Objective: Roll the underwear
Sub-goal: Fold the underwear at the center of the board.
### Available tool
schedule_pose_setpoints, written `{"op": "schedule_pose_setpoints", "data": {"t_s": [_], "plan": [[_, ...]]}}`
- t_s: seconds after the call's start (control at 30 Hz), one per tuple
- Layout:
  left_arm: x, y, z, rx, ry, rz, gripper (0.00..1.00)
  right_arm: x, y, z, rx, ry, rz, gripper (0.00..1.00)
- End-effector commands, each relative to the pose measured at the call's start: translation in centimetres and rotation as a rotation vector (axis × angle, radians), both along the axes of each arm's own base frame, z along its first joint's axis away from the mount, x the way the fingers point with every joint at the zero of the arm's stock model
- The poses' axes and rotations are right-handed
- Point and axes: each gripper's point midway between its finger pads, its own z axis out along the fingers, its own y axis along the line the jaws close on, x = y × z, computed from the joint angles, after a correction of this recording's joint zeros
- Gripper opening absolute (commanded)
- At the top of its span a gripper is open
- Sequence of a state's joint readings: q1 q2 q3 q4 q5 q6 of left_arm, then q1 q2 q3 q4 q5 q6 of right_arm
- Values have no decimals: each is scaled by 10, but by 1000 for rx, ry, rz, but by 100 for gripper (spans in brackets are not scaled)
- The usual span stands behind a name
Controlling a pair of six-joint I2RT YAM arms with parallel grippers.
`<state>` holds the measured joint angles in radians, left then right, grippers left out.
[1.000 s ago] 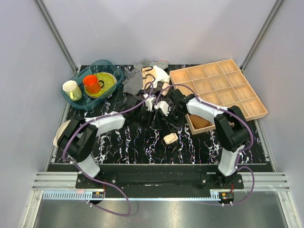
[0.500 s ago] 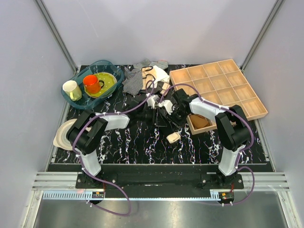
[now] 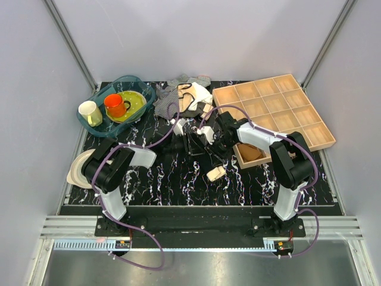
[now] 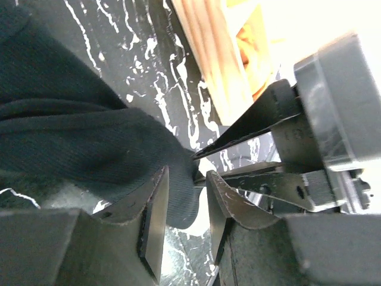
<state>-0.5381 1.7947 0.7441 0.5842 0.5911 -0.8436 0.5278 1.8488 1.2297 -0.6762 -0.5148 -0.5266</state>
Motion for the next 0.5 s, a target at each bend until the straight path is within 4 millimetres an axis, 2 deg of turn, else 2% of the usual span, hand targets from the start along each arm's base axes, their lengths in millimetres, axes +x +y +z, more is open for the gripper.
{"op": "schedule_pose_setpoints", "data": {"t_s": [0.0,0.13,0.47], "plan": [[19,-13,37,-118,-93,25,34,11,0,3,18,-13,-36,34],[19,-18,31,-117,-68,17,33,15,-5,3,15,-12,-60,34],[23,-23,-14,-45,36,19,32,14,-3,24,66,-42,-34,38]]}}
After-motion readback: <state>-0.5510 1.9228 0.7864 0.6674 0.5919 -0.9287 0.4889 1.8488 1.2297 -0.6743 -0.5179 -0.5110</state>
